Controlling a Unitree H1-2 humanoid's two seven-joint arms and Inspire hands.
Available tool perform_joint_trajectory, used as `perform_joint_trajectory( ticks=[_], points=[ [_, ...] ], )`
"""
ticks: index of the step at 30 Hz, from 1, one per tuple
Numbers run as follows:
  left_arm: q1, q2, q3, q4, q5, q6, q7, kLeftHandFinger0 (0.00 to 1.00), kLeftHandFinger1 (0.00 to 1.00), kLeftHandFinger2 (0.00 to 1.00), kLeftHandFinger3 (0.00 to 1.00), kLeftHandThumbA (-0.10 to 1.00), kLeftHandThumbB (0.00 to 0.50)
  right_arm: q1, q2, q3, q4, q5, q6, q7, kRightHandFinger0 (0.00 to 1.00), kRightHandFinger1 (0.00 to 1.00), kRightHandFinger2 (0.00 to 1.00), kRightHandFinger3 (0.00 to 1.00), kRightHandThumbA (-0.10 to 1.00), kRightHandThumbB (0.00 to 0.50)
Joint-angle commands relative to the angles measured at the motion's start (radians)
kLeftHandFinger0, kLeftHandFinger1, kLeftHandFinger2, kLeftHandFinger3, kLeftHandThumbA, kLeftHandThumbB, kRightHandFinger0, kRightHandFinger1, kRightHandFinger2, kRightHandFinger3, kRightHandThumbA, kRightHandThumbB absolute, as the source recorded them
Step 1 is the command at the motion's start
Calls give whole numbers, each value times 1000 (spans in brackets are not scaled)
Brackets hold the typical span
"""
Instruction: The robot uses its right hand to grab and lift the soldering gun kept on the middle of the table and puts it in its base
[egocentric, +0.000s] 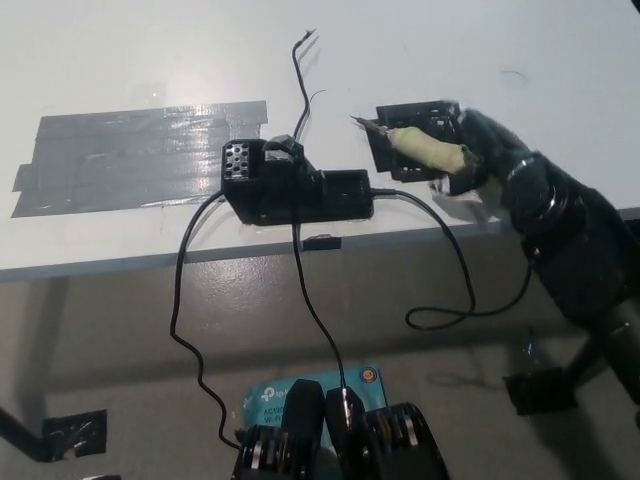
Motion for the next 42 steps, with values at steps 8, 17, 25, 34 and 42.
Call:
perform_joint_trajectory(
  ticks=[8,17,25,34,42],
  points=[
    [-14,45,-44,-32,58,-48,-21,55,248,443,652,930,500,-86,-15,69,49,-98,-6,4,1000,1000,1000,1000,794,179],
    [-17,35,-51,-18,57,-90,-21,55,238,432,683,1000,500,-126,13,97,52,-128,-27,-1,1000,1000,1000,1000,816,199],
    [-19,34,-55,-10,68,-97,-18,43,224,414,676,1000,500,-97,-24,131,80,-160,-48,-4,1000,1000,1000,1000,827,200],
    [-14,30,-82,-14,109,-120,-9,47,218,424,659,1000,500,-49,-66,190,91,-208,-46,28,1000,1000,1000,1000,879,205],
    [-22,34,-91,-28,123,-101,-9,49,207,406,645,1000,500,-50,-15,135,93,-153,-83,41,799,872,980,1000,604,125]
  ],
)
